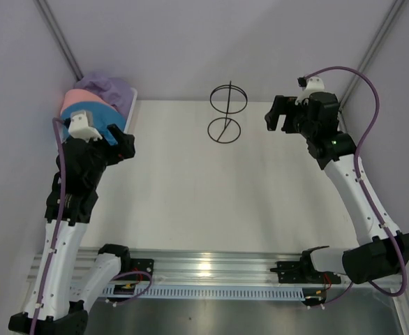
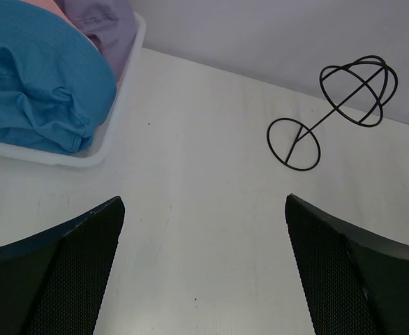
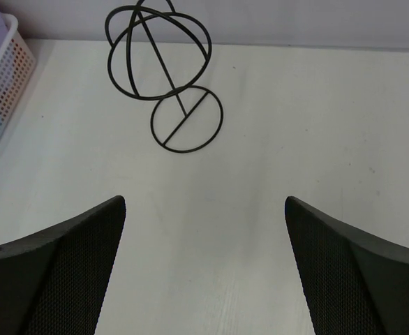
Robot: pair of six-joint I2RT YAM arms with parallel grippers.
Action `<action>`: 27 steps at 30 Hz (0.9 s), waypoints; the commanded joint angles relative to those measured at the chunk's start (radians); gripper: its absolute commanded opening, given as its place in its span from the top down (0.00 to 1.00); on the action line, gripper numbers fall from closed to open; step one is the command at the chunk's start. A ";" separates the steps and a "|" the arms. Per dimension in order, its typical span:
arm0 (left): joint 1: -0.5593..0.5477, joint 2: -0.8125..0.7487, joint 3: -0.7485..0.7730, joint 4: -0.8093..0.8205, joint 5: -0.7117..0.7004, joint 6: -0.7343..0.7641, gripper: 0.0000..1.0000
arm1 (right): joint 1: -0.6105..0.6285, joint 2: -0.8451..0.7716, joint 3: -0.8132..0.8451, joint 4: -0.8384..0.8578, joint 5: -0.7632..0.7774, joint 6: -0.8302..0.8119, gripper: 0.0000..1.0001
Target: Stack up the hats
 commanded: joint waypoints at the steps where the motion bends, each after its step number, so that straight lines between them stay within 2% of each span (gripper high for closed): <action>1: -0.003 0.014 -0.008 0.022 -0.067 -0.027 0.01 | 0.007 -0.035 -0.040 0.067 -0.005 0.082 0.01; 4: -0.003 0.037 -0.028 0.032 -0.066 -0.038 0.01 | 0.018 -0.071 -0.150 0.139 -0.043 0.163 0.01; 7: -0.003 0.087 -0.019 0.037 -0.022 -0.045 0.00 | 0.082 -0.098 -0.222 0.168 0.044 0.156 0.00; 10: 0.011 0.195 0.052 -0.018 -0.098 -0.061 0.01 | 0.130 -0.067 -0.207 0.150 0.147 0.100 0.00; 12: 0.063 0.271 0.112 -0.032 -0.086 -0.076 0.00 | 0.138 -0.041 -0.149 0.102 0.181 0.094 0.00; 13: 0.152 0.296 0.116 -0.021 -0.041 -0.084 0.00 | 0.139 -0.027 -0.135 0.090 0.185 0.096 0.00; 14: 0.193 0.320 0.130 -0.014 0.045 -0.097 0.00 | 0.141 -0.010 -0.123 0.087 0.184 0.105 0.00; 16: 0.309 0.403 0.145 0.015 0.101 -0.142 0.00 | 0.141 -0.001 -0.133 0.102 0.167 0.108 0.00; 19: 0.417 0.501 0.181 0.052 0.147 -0.174 0.01 | 0.145 0.005 -0.173 0.142 0.158 0.122 0.00; 23: 0.448 0.607 0.219 0.153 0.139 -0.156 0.04 | 0.145 0.040 -0.215 0.206 0.188 0.110 0.00; 27: 0.449 0.742 0.280 0.199 0.092 -0.153 0.08 | 0.144 0.114 -0.171 0.213 0.214 0.065 0.00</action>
